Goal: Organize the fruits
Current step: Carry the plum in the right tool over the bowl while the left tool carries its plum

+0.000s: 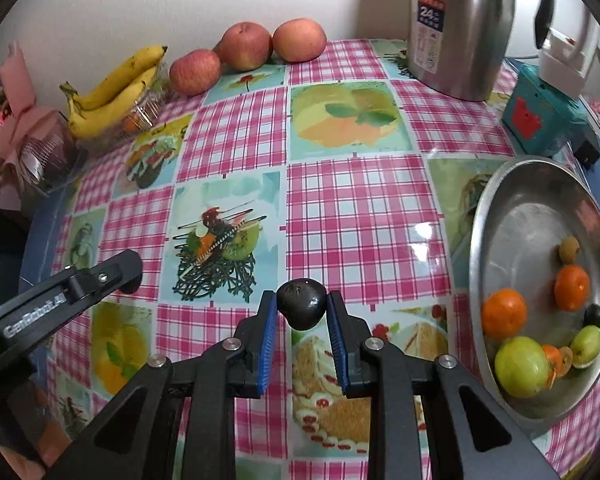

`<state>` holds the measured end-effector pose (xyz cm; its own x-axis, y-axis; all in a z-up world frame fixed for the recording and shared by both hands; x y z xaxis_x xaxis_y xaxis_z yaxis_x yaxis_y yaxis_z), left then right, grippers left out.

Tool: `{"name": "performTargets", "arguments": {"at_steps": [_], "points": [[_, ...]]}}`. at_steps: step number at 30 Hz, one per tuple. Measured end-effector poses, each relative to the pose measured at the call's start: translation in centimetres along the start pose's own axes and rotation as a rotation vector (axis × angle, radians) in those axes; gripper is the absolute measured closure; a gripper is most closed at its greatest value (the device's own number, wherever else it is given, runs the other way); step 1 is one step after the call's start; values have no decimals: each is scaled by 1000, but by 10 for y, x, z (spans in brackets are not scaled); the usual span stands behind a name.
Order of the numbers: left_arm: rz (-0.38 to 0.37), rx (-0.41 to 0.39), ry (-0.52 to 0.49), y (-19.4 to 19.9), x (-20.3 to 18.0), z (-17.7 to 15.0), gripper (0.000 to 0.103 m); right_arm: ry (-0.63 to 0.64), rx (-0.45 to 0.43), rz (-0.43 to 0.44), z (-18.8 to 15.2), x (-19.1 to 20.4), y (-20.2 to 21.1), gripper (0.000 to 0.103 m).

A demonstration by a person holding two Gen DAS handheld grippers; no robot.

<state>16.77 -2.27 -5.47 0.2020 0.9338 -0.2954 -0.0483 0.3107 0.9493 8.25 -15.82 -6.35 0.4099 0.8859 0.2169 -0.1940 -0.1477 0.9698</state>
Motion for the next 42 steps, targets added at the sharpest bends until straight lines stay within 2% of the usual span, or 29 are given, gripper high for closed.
{"name": "performTargets", "arguments": {"at_steps": [6, 12, 19, 23, 28, 37, 42], "points": [[-2, -8, -18, 5, -7, 0, 75, -5, -11, 12, -12, 0, 15, 77], [31, -16, -35, 9, -11, -3, 75, -9, -15, 35, -15, -2, 25, 77], [48, -8, -68, 6, -26, -7, 75, -47, -6, 20, -11, -25, 26, 77], [18, 15, -93, 0, -45, -14, 75, -91, -11, 16, -7, -51, 32, 77], [23, 23, -141, -6, -72, -24, 75, -171, -26, 8, -11, -91, 40, 77], [2, 26, -286, -18, -138, -46, 75, -326, -56, -15, -22, -170, 54, 77], [-13, 20, -378, -25, -175, -61, 75, -384, -65, -22, -27, -200, 58, 77]]}}
Point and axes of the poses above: each gripper's, at about its wrist camera, not at the fingertips, and y roughly against the way its jaws point, x to its left, z to its top, the point moved 6 cm from there along -y, roughly the way its jaws point, and after that the axes turned 14 degrees about x, right-handed, at the moved point
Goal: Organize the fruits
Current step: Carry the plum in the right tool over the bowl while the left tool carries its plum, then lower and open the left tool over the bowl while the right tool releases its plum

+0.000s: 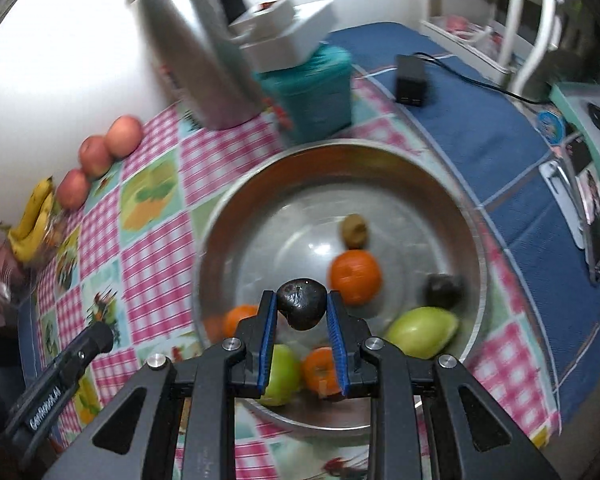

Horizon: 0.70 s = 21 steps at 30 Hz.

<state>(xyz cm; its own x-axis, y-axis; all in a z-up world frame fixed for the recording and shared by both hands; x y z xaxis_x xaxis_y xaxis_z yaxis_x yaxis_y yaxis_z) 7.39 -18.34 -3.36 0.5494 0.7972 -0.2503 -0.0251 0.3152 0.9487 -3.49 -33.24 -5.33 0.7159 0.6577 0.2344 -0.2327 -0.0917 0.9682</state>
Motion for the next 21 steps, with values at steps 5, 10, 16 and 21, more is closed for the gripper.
{"name": "performTargets", "arguments": {"at_steps": [5, 10, 16, 21], "points": [[-3, -29, -66, -5, -30, 4, 75, -19, -1, 17, 2, -12, 2, 77], [7, -37, -114, -14, -48, 5, 75, -17, -3, 23, 2, -12, 1, 77], [11, -51, -137, -23, -54, 6, 75, -1, -8, 23, 3, -8, -1, 77], [12, -56, -147, -30, -57, 8, 75, 7, 3, 26, 4, -7, -10, 77]]}}
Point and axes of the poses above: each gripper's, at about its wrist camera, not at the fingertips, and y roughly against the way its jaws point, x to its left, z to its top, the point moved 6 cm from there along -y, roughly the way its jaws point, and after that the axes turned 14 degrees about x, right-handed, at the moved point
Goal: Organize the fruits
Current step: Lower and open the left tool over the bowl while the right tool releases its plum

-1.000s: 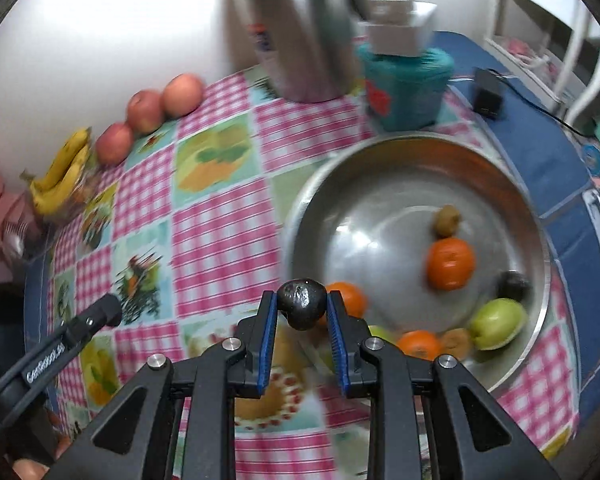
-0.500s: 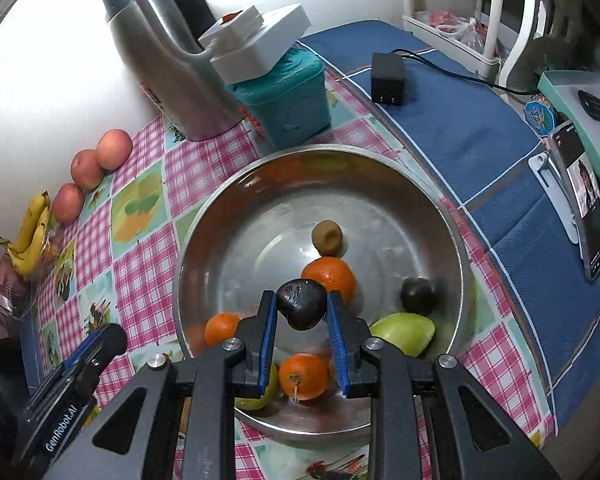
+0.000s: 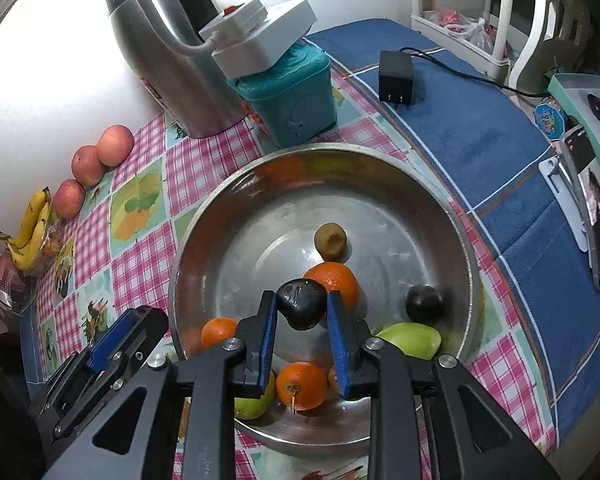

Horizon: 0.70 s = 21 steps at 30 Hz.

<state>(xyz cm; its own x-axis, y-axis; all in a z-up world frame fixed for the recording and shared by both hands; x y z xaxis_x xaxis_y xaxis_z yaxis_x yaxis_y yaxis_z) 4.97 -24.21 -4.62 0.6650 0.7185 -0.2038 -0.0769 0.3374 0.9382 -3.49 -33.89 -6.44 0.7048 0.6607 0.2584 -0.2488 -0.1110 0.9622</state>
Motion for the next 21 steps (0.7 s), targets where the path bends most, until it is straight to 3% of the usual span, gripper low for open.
{"name": "performTargets", "arguments": {"at_steps": [21], "points": [[-13, 10, -4, -11, -1, 1, 73, 13, 22, 5, 2, 5, -12, 76]]}}
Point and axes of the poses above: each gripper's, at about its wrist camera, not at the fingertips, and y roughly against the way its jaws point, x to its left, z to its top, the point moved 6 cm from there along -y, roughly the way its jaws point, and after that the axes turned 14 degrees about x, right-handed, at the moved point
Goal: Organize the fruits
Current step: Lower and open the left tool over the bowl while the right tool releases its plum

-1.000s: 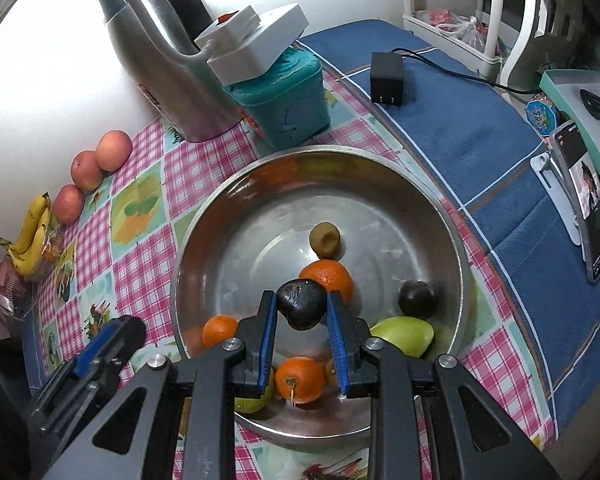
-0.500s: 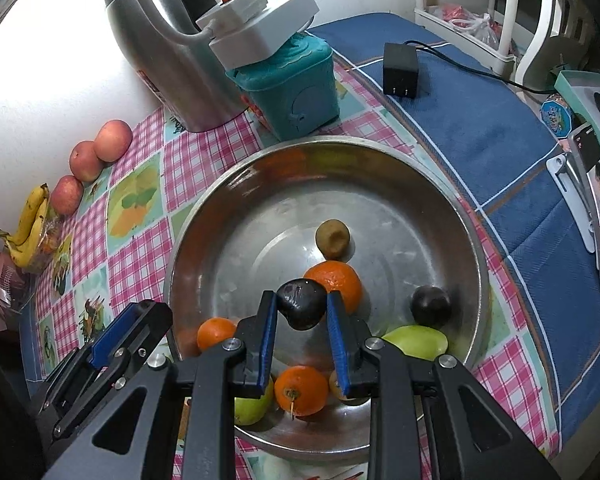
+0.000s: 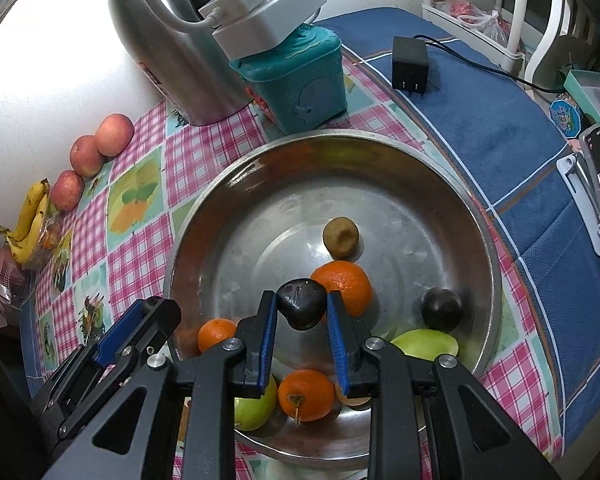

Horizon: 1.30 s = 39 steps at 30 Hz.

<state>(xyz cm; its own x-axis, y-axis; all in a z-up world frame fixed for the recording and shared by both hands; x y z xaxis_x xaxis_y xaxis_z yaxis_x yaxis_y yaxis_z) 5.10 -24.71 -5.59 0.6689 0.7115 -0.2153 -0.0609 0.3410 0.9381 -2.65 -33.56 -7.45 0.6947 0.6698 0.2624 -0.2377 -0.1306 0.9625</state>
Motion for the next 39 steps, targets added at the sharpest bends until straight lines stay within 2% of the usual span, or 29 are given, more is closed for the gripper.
{"name": "performTargets", "arguments": {"at_steps": [5, 9, 12, 16, 20, 23, 27, 32, 35, 39], "points": [[-4, 6, 1, 1, 0, -1, 73, 15, 3, -21, 0, 1, 1, 76], [-9, 2, 6, 4, 1, -1, 61, 14, 3, -15, 0, 1, 2, 74], [-10, -6, 6, 8, 1, 0, 60, 15, -2, -16, 1, 1, 4, 67], [-6, -8, 9, 11, 3, 0, 59, 17, -7, -20, 1, 0, 8, 67], [12, 5, 42, 10, 12, -2, 46, 19, -6, -24, 0, -1, 9, 66], [36, 22, 89, 9, 26, -5, 40, 24, -4, -36, -1, -3, 11, 55], [72, 31, 177, 11, 53, -12, 27, 37, 2, -55, -3, -3, 12, 53], [110, 15, 267, 19, 83, -22, 1, 58, 9, -78, -8, 0, 11, 45], [137, -12, 294, 29, 97, -28, 0, 78, 5, -82, -13, 6, 10, 37], [177, -44, 306, 42, 109, -34, 0, 117, -10, -79, -20, 14, 10, 20]]}}
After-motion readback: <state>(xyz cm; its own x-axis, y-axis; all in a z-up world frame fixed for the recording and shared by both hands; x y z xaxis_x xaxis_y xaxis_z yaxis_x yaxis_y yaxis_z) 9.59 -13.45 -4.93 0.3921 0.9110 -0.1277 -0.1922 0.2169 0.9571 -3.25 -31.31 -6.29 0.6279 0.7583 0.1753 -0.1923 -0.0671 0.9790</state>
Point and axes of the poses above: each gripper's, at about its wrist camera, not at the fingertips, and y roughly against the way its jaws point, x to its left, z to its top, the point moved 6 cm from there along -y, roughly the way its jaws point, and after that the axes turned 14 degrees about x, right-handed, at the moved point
